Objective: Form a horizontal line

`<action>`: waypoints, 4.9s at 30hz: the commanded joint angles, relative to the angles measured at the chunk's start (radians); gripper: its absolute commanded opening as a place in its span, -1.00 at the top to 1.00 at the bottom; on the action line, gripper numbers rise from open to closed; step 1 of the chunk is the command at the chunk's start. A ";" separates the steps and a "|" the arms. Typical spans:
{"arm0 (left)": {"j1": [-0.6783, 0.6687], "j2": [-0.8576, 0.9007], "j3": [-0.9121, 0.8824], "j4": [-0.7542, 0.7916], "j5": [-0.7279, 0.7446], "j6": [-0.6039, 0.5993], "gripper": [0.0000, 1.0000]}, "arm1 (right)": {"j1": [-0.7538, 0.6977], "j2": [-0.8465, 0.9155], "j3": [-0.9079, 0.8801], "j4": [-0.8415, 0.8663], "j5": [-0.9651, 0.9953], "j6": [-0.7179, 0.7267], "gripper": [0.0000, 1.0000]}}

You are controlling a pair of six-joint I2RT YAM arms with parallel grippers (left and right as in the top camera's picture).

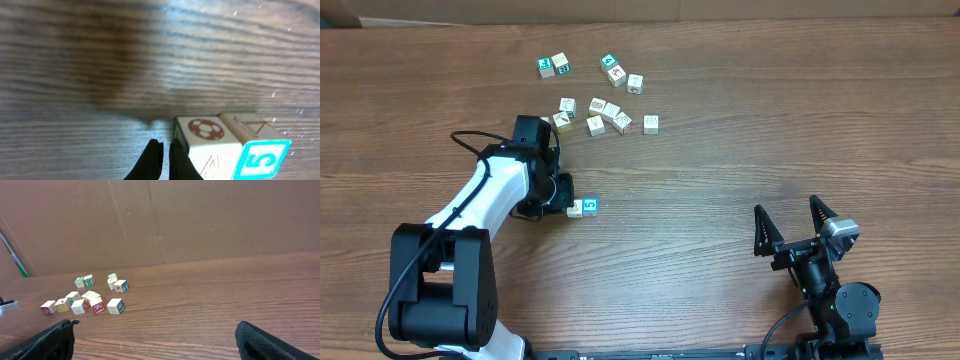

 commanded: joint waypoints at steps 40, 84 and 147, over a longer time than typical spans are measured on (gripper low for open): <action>-0.055 0.007 -0.098 0.037 0.023 -0.139 0.92 | -0.005 -0.008 -0.011 0.004 -0.001 0.002 -1.00; -0.018 0.119 0.046 0.231 0.039 -0.084 0.91 | -0.005 -0.008 -0.011 0.004 -0.001 0.002 -1.00; 0.040 0.119 0.279 0.032 -0.122 -0.090 0.92 | -0.005 -0.008 -0.011 0.004 -0.001 0.002 -1.00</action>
